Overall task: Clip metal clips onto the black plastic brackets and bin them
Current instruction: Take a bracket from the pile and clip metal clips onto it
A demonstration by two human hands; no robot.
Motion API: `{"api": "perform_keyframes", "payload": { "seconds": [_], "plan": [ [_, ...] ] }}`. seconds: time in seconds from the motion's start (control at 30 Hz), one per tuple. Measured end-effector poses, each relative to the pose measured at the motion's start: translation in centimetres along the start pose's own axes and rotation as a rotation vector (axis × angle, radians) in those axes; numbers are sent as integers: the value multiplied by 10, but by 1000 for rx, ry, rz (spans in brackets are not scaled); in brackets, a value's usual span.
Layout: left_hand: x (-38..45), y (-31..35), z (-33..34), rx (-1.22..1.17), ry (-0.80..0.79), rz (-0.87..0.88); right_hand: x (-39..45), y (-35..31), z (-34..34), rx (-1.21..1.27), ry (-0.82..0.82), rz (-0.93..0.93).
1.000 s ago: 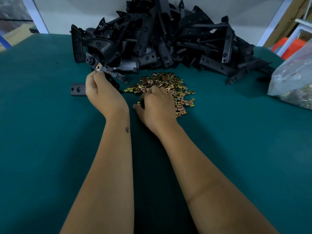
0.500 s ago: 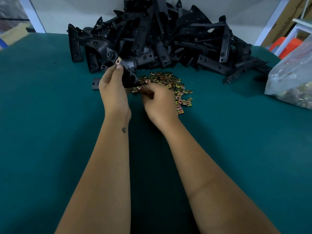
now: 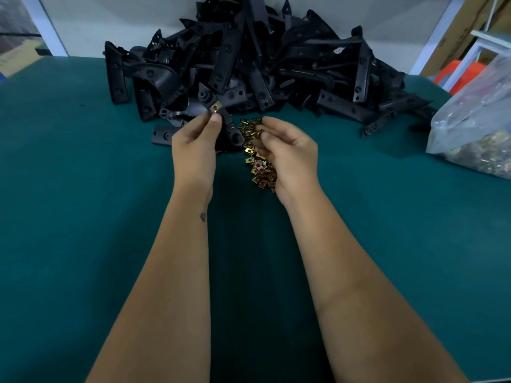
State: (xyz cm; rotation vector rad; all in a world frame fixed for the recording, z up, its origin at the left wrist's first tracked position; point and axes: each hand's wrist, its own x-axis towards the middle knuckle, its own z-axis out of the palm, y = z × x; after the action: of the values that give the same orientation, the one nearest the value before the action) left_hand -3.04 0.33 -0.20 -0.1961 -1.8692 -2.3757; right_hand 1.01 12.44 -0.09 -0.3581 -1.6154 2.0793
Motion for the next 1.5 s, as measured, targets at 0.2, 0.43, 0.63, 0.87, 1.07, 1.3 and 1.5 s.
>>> {"api": "perform_keyframes", "payload": {
  "seconds": [0.2,0.43,0.63,0.87,1.07,1.3,1.5],
  "plan": [
    [-2,-5,1,123,-139,107,0,-3,-1,92,3,7],
    [-1,-8,1,141,-159,118,1,-3,-3,126,-4,-1],
    [-1,-9,1,183,-178,133,3,-1,-5,117,-6,-27],
    [-4,-8,3,254,-205,151,2,0,-3,50,-37,-59],
    [-4,-7,5,279,-144,135,1,0,-2,17,-28,-52],
    [-3,-6,3,287,-99,130,-1,-1,-1,-50,-47,-67],
    [-3,-6,3,310,-92,145,-2,0,0,-86,-54,-89]
  ]
}}
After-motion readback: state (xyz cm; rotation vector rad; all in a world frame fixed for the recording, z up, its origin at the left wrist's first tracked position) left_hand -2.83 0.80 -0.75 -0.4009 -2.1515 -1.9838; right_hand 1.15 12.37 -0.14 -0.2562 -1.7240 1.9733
